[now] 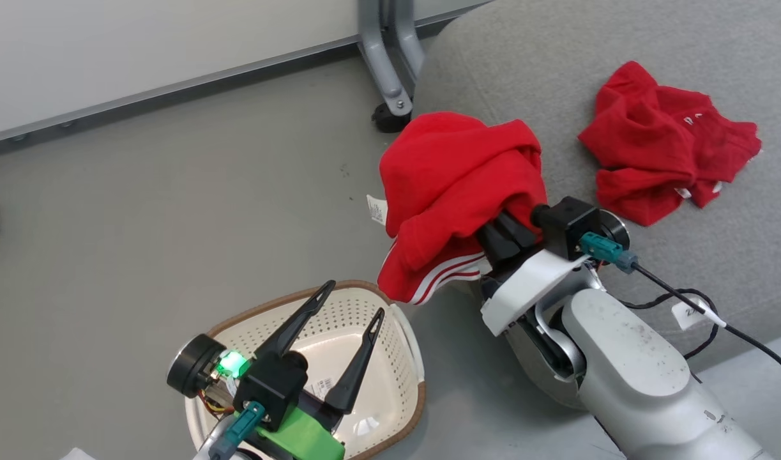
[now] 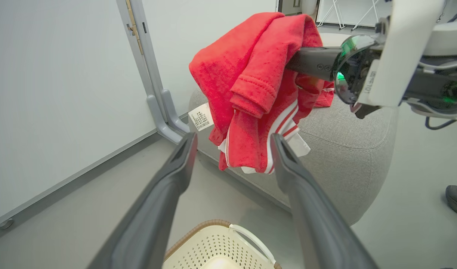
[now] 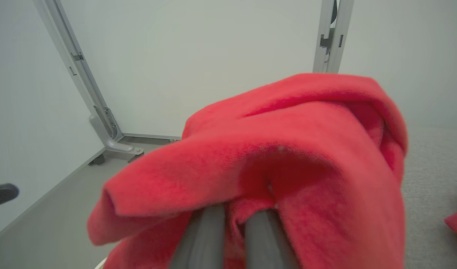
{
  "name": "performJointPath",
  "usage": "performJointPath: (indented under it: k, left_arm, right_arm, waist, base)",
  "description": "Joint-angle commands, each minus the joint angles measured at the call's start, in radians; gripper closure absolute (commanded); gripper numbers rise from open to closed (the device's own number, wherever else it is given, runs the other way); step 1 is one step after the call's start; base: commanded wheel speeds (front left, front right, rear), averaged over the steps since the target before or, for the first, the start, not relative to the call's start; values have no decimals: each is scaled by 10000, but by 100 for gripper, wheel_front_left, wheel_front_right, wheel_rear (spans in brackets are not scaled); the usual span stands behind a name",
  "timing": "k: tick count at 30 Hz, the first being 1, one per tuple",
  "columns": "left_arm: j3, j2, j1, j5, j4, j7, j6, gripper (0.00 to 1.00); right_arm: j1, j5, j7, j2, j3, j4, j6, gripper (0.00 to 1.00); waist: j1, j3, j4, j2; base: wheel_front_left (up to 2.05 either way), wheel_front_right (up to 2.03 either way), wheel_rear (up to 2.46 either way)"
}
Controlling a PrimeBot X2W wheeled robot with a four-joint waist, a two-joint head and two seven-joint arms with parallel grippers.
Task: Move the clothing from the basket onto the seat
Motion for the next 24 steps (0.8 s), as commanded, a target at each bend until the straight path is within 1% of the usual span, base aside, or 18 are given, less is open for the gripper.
performJointPath:
  k: [1, 7, 13, 18, 20, 24]
  left_arm:
    - [9, 192, -271, 106, -66, 142, -5, 0]
    - [-8, 324, -445, 140, -249, 365, -36, 0]
    - [-51, 473, -707, 259, -498, 610, -61, 0]
    - [-154, 563, -1118, 419, -794, 861, -187, 0]
    - [-218, 608, -1344, 515, -925, 940, -279, 0]
    - [-381, 688, -1923, 683, -1157, 1115, -498, 0]
  right_arm:
    - [200, -79, -71, 31, -343, -39, -1, 100]
    - [406, -174, -100, 33, -1047, -35, -1, 100]
    - [285, -264, -91, 102, -2008, -216, -1, 100]
    - [-422, -338, -94, -2, -3137, -341, -1, 100]
    - [-835, -368, -94, -86, -3586, -283, -1, 100]
    - [-1924, -514, -95, -511, -4472, -101, -1, 100]
  waist:
    - [0, 598, -1437, 0]
    - [0, 923, -2187, 0]
    - [0, 1422, -2535, 0]
    - [0, 2096, -2390, 0]
    - [0, 2415, -2221, 0]
    - [0, 3200, -1718, 0]
  base:
    - [0, 0, 0]
    - [0, 0, 0]
    - [0, 0, 0]
    - [0, 0, 0]
    - [0, 0, 0]
    - [0, 0, 0]
